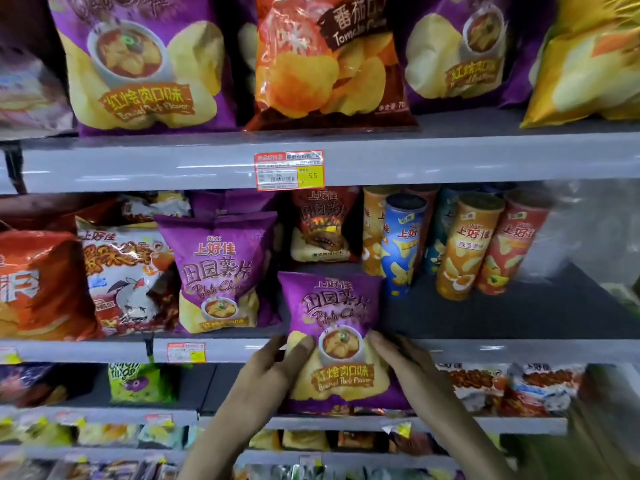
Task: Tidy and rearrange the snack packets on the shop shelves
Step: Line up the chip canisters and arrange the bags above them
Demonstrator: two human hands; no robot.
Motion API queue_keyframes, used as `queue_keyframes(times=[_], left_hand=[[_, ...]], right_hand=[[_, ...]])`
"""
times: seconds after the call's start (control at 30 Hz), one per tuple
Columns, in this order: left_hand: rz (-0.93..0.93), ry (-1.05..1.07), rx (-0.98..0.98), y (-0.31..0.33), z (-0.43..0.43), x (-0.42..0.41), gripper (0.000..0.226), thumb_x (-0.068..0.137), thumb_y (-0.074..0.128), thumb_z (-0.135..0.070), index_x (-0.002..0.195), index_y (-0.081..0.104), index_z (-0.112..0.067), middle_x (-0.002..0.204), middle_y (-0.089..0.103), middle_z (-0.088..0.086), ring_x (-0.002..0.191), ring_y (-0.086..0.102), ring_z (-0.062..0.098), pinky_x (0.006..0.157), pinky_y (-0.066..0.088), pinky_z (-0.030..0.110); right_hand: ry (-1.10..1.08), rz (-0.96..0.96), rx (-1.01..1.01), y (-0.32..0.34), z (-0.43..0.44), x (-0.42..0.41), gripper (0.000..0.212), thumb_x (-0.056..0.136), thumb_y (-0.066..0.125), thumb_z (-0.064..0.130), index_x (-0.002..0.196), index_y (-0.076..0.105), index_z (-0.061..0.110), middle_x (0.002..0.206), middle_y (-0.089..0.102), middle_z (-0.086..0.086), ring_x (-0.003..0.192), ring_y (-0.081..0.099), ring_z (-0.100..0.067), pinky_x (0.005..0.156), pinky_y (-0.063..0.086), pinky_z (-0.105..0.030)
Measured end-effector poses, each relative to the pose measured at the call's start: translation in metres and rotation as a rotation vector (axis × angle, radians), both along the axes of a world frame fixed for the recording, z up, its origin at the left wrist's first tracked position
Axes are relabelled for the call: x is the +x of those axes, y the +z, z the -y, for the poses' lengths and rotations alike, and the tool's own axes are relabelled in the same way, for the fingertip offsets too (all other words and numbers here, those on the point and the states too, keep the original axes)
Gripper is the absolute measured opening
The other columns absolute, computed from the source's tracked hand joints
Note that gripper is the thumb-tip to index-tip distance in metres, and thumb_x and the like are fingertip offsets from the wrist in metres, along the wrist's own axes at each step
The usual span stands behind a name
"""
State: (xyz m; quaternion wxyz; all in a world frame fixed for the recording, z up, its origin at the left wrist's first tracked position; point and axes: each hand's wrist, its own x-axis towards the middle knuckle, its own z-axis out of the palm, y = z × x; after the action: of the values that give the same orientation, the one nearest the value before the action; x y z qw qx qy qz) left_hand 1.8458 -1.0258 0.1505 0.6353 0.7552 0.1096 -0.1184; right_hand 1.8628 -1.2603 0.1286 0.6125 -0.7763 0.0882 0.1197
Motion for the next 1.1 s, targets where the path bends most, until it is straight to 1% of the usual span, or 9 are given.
queue_keyframes(times=[0.07, 0.17, 0.33, 0.47, 0.57, 0.7, 0.83, 1.0, 1.1], left_hand=[[-0.07, -0.027, -0.023, -0.007, 0.006, -0.003, 0.067, 0.08, 0.073, -0.073, 0.125, 0.07, -0.024, 0.108, 0.081, -0.003, 0.099, 0.078, 0.018, 0.094, 0.059, 0.043], [-0.106, 0.001, -0.095, -0.009, 0.015, -0.003, 0.054, 0.089, 0.072, -0.059, 0.127, 0.069, -0.02, 0.109, 0.081, 0.003, 0.1, 0.079, 0.025, 0.098, 0.06, 0.048], [-0.058, -0.038, -0.203, -0.005, 0.017, -0.013, 0.046, 0.094, 0.073, -0.038, 0.135, 0.061, -0.02, 0.115, 0.08, 0.007, 0.105, 0.078, 0.029, 0.092, 0.063, 0.044], [0.048, -0.077, -0.218, 0.001, 0.015, -0.017, 0.067, 0.088, 0.086, -0.028, 0.145, 0.05, -0.03, 0.123, 0.077, 0.007, 0.11, 0.076, 0.028, 0.089, 0.063, 0.041], [0.152, -0.134, -0.23, 0.011, 0.016, -0.018, 0.076, 0.083, 0.086, -0.022, 0.146, 0.046, -0.035, 0.126, 0.076, 0.008, 0.115, 0.074, 0.028, 0.088, 0.062, 0.035], [0.322, -0.215, -0.173, 0.029, 0.025, -0.015, 0.078, 0.086, 0.082, -0.012, 0.151, 0.042, -0.026, 0.135, 0.071, 0.008, 0.125, 0.069, 0.03, 0.099, 0.059, 0.043], [0.489, -0.269, -0.052, 0.062, 0.038, -0.011, 0.082, 0.089, 0.083, -0.02, 0.156, 0.038, -0.03, 0.144, 0.065, 0.001, 0.132, 0.063, 0.024, 0.111, 0.049, 0.056], [0.698, -0.318, 0.047, 0.11, 0.054, -0.005, 0.084, 0.088, 0.082, -0.023, 0.159, 0.037, -0.033, 0.14, 0.067, -0.016, 0.127, 0.065, 0.006, 0.11, 0.052, 0.04], [0.838, -0.317, 0.054, 0.137, 0.065, -0.004, 0.088, 0.085, 0.084, -0.027, 0.159, 0.037, -0.037, 0.141, 0.065, -0.021, 0.128, 0.064, 0.002, 0.106, 0.055, 0.03]], right_hand=[[0.054, -0.045, 0.027, 0.0, 0.0, -0.003, 0.061, 0.072, 0.062, 0.089, 0.11, 0.071, 0.043, 0.122, 0.067, 0.023, 0.109, 0.061, 0.003, 0.097, 0.043, -0.023], [0.107, -0.104, 0.08, -0.004, -0.002, -0.004, 0.08, 0.063, 0.062, 0.096, 0.127, 0.067, 0.048, 0.127, 0.069, 0.023, 0.12, 0.064, -0.004, 0.113, 0.042, -0.037], [0.131, -0.057, 0.228, -0.001, -0.003, -0.012, 0.092, 0.054, 0.074, 0.087, 0.135, 0.061, 0.045, 0.125, 0.069, 0.025, 0.112, 0.067, 0.003, 0.103, 0.05, -0.031], [0.119, 0.066, 0.279, 0.011, 0.001, -0.019, 0.053, 0.076, 0.086, 0.054, 0.124, 0.068, 0.039, 0.122, 0.075, 0.011, 0.112, 0.072, -0.011, 0.106, 0.052, -0.044], [0.099, 0.215, 0.271, 0.024, 0.007, -0.025, 0.049, 0.082, 0.083, 0.037, 0.127, 0.067, 0.028, 0.12, 0.076, 0.003, 0.112, 0.073, -0.02, 0.105, 0.052, -0.05], [0.079, 0.336, 0.268, 0.048, 0.023, -0.033, 0.053, 0.078, 0.081, 0.03, 0.128, 0.066, 0.023, 0.12, 0.077, 0.001, 0.112, 0.073, -0.02, 0.098, 0.055, -0.04], [0.036, 0.474, 0.23, 0.075, 0.04, -0.036, 0.054, 0.076, 0.081, 0.027, 0.126, 0.066, 0.019, 0.118, 0.077, 0.001, 0.111, 0.073, -0.017, 0.088, 0.058, -0.026], [-0.008, 0.623, 0.187, 0.12, 0.054, -0.038, 0.049, 0.079, 0.082, 0.023, 0.124, 0.063, 0.019, 0.115, 0.078, 0.005, 0.109, 0.073, -0.012, 0.087, 0.055, -0.018], [-0.067, 0.728, 0.157, 0.145, 0.059, -0.041, 0.053, 0.084, 0.077, 0.022, 0.133, 0.059, 0.02, 0.121, 0.076, 0.006, 0.115, 0.07, -0.011, 0.095, 0.055, -0.022]])
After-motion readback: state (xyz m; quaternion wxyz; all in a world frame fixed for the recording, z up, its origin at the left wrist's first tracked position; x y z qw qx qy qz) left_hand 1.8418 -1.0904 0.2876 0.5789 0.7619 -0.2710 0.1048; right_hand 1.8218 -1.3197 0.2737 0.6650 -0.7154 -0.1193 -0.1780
